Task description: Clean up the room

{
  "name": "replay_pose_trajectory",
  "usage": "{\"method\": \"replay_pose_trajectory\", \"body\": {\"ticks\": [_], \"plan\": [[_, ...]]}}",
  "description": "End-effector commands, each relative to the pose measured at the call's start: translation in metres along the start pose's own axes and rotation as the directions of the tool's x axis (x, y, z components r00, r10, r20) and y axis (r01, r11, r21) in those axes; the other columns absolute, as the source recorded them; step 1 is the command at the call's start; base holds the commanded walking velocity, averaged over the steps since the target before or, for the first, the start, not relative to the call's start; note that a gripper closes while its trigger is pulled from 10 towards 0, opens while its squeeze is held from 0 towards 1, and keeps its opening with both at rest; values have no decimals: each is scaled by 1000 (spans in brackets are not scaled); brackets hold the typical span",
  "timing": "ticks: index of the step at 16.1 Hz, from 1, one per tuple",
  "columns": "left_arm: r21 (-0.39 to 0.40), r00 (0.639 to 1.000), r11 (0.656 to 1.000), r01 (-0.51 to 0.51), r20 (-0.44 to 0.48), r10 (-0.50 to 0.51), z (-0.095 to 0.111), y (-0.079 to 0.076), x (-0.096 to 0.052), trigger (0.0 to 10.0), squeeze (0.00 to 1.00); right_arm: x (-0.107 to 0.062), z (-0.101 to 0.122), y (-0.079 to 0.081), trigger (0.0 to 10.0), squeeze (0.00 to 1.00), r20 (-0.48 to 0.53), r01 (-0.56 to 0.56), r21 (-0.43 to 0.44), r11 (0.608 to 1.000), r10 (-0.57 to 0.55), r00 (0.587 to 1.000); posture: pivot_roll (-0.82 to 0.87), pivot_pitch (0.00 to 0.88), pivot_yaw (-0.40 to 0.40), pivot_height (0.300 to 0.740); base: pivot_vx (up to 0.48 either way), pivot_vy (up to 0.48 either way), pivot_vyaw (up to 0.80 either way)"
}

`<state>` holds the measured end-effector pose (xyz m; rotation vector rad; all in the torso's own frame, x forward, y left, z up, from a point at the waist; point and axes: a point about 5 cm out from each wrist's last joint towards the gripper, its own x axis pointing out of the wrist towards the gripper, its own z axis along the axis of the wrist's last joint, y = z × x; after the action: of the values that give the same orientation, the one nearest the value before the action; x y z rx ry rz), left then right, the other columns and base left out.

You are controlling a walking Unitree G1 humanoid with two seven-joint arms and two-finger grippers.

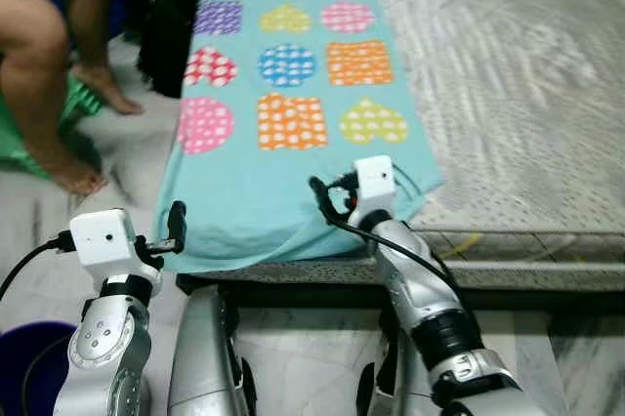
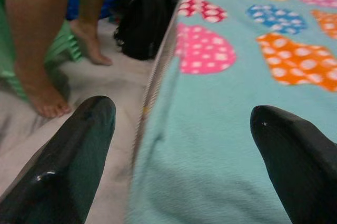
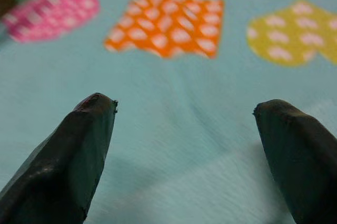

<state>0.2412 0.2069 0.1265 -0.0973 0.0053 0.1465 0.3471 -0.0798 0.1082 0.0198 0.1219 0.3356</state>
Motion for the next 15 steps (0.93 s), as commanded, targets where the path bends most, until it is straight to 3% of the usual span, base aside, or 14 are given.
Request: {"method": "replay_pose_trajectory", "body": {"ticks": [1,5,9,15], "plan": [[13,1000,1000,-1,-17,1,-2,1,-1,10000,0,-1,-7,-4,10000,0,-22,35,-3,999,-35,999,114,212,-4,516,0,0,0],[15,1000,1000,5,-25,-4,0,0,-3,10000,0,13,0,1,10000,0,-3,123,-96,988,-124,992,122,207,-9,516,0,0,0],[17,1000,1000,2,-25,-1,0,0,-4,10000,0,22,3,14,10000,0,-27,120,-217,969,-128,991,126,208,-17,516,0,0,0],[15,999,1000,1,-36,-1,-1,-2,-3,10000,0,17,-25,22,9843,0,-158,83,-326,942,-140,977,118,207,-19,516,0,0,0]]}}
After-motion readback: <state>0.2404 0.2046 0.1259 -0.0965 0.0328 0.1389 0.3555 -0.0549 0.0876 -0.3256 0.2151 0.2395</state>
